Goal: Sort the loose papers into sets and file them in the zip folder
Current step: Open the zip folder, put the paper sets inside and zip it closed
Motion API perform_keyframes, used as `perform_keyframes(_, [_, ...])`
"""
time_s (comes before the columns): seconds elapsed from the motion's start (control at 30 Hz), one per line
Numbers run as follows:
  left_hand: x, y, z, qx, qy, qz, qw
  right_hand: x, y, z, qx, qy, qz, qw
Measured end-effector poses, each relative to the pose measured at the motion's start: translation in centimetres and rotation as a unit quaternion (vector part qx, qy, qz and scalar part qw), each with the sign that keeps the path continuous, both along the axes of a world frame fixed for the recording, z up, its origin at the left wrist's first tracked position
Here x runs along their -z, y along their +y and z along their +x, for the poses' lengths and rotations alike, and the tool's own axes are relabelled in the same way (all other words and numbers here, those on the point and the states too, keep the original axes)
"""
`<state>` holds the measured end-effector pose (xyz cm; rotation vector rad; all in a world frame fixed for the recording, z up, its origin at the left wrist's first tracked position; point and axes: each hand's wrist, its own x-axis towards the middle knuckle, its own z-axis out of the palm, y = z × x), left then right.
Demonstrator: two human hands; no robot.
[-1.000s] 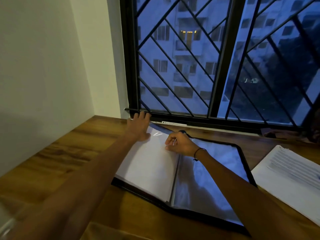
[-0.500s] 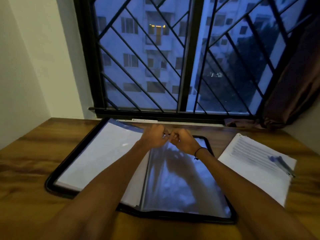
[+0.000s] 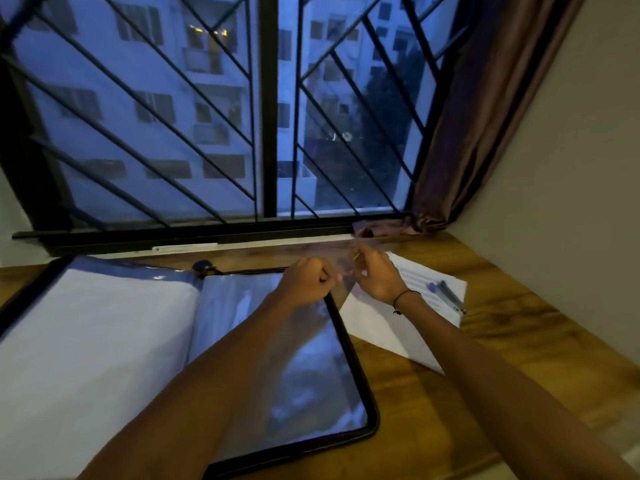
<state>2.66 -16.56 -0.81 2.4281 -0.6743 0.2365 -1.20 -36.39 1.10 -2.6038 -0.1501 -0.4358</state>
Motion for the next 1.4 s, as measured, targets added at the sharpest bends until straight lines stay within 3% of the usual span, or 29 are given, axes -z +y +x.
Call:
perform_keyframes(0.17, [0.8,-5.1,0.9,0.029,-0.003,0.066,0.997,0.3,-6.4,-1.3,0.115,0.014,-0.044,0.992])
perform_keyframes(0.3, [1.5,-7.7,1.9,0.016,0.019,0.136,0.990,0.8,-9.6,-2.4,0.242,0.058,-0.114,0.962])
perform_keyframes(0.4, [1.5,-9.2,2.2,-0.002,0.093,0.064,0.994,1.9,-11.4,-3.3,0.308,0.114,-0.070,0.942])
perform_keyframes(0.5, [1.4,-10.5,2.2,-0.017,0.144,-0.012,0.989,3.2,-12.6,-3.8,0.320,0.112,-0.025,0.940])
perform_keyframes(0.83, [1.2,-10.8,2.0,-0.102,0.144,-0.182,0.967,3.9,-13.9,-4.4,0.328,0.041,-0.005,0.944])
perform_keyframes(0.97, [-0.4,-9.4,2.9,-0.140,0.132,-0.271,0.943,4.1,-14.1,-4.4,0.329,0.071,-0.065,0.939])
perform_keyframes(1.1, [-2.0,-7.4,4.1,-0.153,0.122,-0.354,0.915,3.0,-13.1,-4.0,0.354,0.047,-0.061,0.932])
perform_keyframes(1.17, [-3.0,-6.4,4.6,-0.157,0.122,-0.388,0.900,1.9,-12.4,-3.1,0.318,-0.018,-0.013,0.948])
perform_keyframes(1.23, [-3.8,-5.4,5.0,-0.152,0.122,-0.409,0.891,0.3,-11.3,-2.0,0.241,-0.075,0.135,0.958])
perform_keyframes(1.33, [-4.5,-3.7,5.0,-0.141,0.122,-0.419,0.889,-2.6,-8.9,-0.2,0.101,-0.003,0.333,0.938])
perform_keyframes(1.4, [-4.6,-2.2,5.0,-0.144,0.123,-0.419,0.888,-3.1,-7.2,1.0,0.016,0.053,0.361,0.931])
